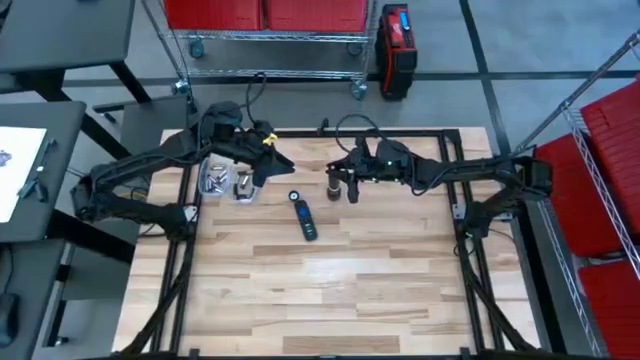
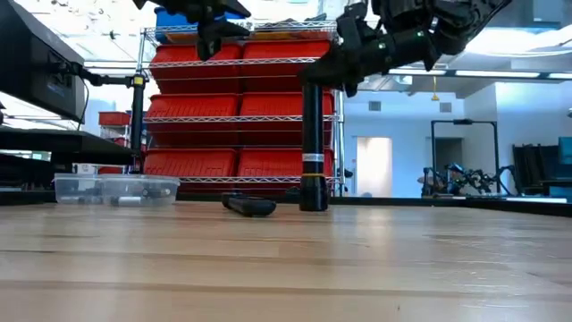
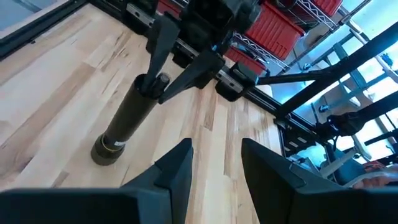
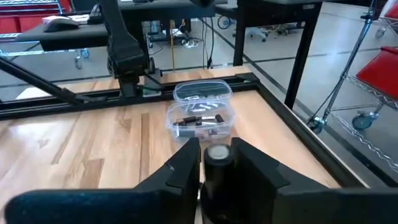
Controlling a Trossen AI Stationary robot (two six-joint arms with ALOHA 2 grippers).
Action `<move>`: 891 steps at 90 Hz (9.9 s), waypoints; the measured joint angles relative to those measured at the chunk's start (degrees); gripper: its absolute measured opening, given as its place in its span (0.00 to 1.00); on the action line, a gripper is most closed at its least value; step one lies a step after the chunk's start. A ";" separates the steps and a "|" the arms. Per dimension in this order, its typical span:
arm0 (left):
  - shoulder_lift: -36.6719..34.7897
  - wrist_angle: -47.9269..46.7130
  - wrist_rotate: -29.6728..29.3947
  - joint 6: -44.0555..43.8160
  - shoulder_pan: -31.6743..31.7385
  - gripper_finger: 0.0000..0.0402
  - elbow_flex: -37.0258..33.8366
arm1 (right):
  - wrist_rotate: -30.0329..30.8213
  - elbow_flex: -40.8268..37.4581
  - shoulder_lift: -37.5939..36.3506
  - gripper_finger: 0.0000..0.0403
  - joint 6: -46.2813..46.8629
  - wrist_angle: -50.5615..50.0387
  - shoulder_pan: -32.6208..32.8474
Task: Insert battery
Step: Insert the brown battery into the flashlight's battery compartment
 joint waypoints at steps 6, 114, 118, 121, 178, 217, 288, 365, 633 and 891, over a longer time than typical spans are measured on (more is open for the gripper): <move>0.00 0.03 0.00 0.01 0.00 0.29 0.00 | -0.02 0.00 0.00 0.23 -0.01 0.10 0.02; -0.01 0.02 0.02 0.05 0.00 0.29 0.00 | -0.02 0.17 -2.77 0.37 -2.00 -5.81 -0.08; 0.00 0.10 0.00 0.05 0.00 0.29 0.00 | 0.02 0.17 -2.71 0.35 -2.28 -5.45 0.14; 0.00 0.05 0.02 0.05 0.00 0.29 0.00 | 0.23 0.17 -2.71 0.34 -2.40 -5.44 0.16; 0.00 0.06 0.01 0.05 0.00 0.29 0.00 | 1.51 0.74 -2.75 0.00 -2.99 -7.67 0.11; -0.01 0.08 0.02 0.03 0.01 0.29 0.02 | 1.46 1.70 -2.84 0.00 -2.79 -9.15 0.09; -0.02 -25.13 -10.64 -4.32 -2.83 0.29 -5.75 | 1.22 1.68 -2.73 0.31 15.72 -13.97 -0.28; 2.36 -23.16 -27.56 -29.19 -7.91 0.41 -16.83 | -2.19 2.56 6.54 0.58 22.70 -12.33 0.72; 13.66 -16.28 -17.53 25.12 -12.85 0.34 8.87 | -7.76 5.40 -8.77 0.52 -5.95 -11.76 2.62; 17.57 -14.10 1.49 11.09 -13.14 0.34 8.44 | -10.69 7.37 -4.59 0.33 -6.79 -13.73 6.32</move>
